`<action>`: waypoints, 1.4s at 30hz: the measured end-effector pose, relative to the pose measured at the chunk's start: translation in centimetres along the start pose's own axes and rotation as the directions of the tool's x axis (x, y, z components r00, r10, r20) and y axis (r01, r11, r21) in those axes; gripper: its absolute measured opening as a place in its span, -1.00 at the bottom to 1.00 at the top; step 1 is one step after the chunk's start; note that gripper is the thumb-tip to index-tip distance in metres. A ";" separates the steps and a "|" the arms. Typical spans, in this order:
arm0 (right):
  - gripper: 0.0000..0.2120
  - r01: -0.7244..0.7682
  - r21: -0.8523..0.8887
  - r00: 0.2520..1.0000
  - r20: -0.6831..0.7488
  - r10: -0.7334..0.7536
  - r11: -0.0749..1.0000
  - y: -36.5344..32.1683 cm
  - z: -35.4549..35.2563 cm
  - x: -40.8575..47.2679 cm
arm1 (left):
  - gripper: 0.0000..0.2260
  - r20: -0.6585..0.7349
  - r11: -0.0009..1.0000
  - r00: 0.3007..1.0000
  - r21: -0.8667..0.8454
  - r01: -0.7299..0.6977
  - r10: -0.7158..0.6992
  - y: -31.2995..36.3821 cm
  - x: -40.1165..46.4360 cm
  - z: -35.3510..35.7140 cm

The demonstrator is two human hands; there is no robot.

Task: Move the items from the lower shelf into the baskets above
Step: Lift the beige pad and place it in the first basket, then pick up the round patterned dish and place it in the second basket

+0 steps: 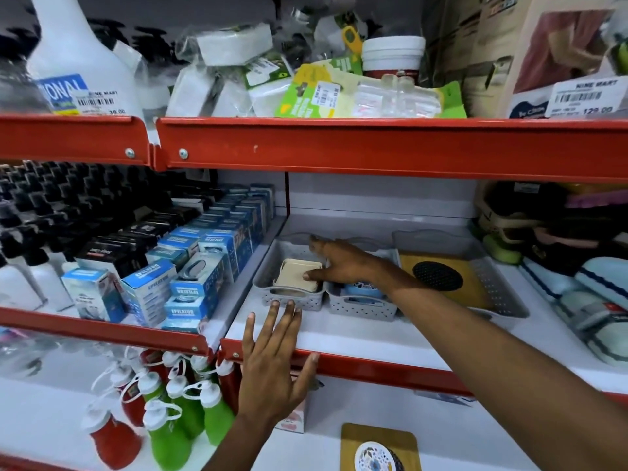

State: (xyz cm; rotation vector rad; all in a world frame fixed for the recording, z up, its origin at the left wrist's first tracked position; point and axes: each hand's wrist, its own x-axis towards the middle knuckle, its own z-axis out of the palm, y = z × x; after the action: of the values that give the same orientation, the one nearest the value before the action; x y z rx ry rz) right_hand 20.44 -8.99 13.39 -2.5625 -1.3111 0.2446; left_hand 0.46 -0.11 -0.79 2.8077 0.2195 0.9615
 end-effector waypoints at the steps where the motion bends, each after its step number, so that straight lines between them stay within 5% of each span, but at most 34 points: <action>1: -0.11 0.020 -0.003 0.999 -0.032 -0.020 1.000 0.0 0.1 -0.7 | -0.39 0.000 1.000 1.000 0.002 -0.001 0.001 0.0 0.0 -0.1; 11: -0.06 0.053 -0.467 0.927 -0.305 -0.217 0.883 1.0 4.0 -13.1 | -0.41 -0.045 0.999 0.999 0.044 -0.012 0.014 -0.4 0.1 -0.1; 16: -0.17 0.149 -0.491 0.909 -0.273 -0.314 0.858 2.9 7.4 -19.2 | -0.42 -0.091 0.999 0.996 0.050 -0.012 0.017 0.0 0.0 0.3; 23: -0.40 0.474 -0.493 0.823 -0.048 -0.567 0.730 7.8 16.2 -22.9 | -0.43 -0.082 0.999 0.997 0.053 0.014 -0.010 0.5 -0.3 0.4; 27: -0.38 0.419 -0.384 0.903 0.083 -0.421 0.823 10.9 22.4 -22.2 | -0.42 -0.079 0.998 0.997 0.053 0.025 -0.021 0.6 -0.3 0.4; 30: -0.32 0.212 -0.222 0.972 0.148 -0.182 0.952 12.3 26.2 -21.3 | -0.41 -0.071 0.998 0.997 0.060 0.035 -0.031 0.7 -0.3 0.3; 34: -0.19 -0.045 -0.118 0.966 0.247 0.073 0.992 12.7 29.4 -20.0 | -0.40 -0.073 0.997 0.996 0.065 0.046 -0.041 0.9 -0.2 0.2; 42: -0.18 -0.128 -0.159 0.952 0.256 0.166 0.979 11.2 31.6 -18.2 | -0.40 -0.054 0.994 0.996 0.081 0.078 -0.074 1.1 -0.2 0.3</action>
State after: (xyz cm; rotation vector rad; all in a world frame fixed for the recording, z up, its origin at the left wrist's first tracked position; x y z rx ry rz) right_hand 10.24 -25.45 -19.50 -2.8311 -1.2644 0.5657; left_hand 0.59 -1.24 -0.86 2.8282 0.3792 1.0299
